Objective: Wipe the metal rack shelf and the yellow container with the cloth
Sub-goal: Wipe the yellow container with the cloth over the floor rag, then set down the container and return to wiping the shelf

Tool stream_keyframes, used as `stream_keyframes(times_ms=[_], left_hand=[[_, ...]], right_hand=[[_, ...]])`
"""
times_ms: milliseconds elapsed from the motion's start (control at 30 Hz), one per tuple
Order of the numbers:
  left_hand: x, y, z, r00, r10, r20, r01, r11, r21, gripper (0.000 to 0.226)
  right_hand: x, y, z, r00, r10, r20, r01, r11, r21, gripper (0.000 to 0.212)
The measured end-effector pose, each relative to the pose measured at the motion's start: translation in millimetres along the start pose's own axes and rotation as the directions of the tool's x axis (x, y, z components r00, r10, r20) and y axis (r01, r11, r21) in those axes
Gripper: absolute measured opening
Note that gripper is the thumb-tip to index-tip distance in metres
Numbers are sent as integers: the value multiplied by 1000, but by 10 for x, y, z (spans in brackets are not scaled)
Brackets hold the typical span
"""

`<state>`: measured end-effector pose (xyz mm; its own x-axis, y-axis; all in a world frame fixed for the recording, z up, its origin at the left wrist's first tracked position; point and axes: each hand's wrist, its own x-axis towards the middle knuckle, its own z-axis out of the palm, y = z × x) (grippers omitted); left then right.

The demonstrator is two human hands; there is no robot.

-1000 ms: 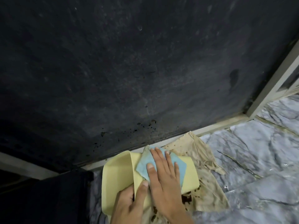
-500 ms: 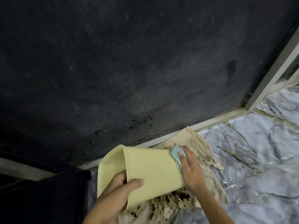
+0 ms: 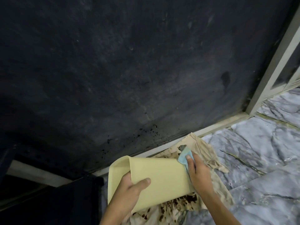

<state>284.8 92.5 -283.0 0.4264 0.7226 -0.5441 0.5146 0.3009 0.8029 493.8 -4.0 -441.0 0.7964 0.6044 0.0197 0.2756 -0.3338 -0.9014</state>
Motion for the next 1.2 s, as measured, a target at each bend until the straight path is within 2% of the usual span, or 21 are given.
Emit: stream_keyframes(times_ms=[100, 167, 333, 467, 567, 733, 933, 1133, 1200], left_hand=[[-46, 93, -27, 997, 72, 28, -76, 984, 161, 24], [-54, 170, -4, 988, 131, 86, -152, 938, 313, 25], [-6, 220, 96, 964, 152, 218, -259, 715, 649, 42], [100, 153, 95, 955, 129, 267, -292, 562, 774, 49], [175, 61, 86, 952, 106, 286, -300, 493, 817, 50], [211, 2, 133, 927, 114, 357, -367, 465, 805, 52], [213, -125, 171, 899, 34, 436, -408, 421, 810, 54], [221, -149, 114, 906, 40, 422, -408, 354, 842, 53], [146, -126, 73, 909, 67, 411, -405, 375, 834, 56]], right_hand=[[8, -260, -66, 993, -114, 17, 115, 990, -79, 40], [35, -513, -138, 980, -197, 20, 198, 973, -121, 37], [119, -1091, -385, 933, -354, 69, 360, 925, -120, 36], [173, -1338, -617, 910, -409, 68, 414, 897, -152, 35], [161, -1321, -721, 909, -410, 77, 417, 894, -164, 35], [110, -1198, -764, 926, -371, 66, 377, 903, -207, 38], [22, -1159, -710, 936, -344, 72, 352, 913, -206, 41], [-93, -1244, -714, 954, -292, 74, 300, 941, -154, 44], [-125, -1337, -751, 950, -299, 89, 309, 940, -143, 47]])
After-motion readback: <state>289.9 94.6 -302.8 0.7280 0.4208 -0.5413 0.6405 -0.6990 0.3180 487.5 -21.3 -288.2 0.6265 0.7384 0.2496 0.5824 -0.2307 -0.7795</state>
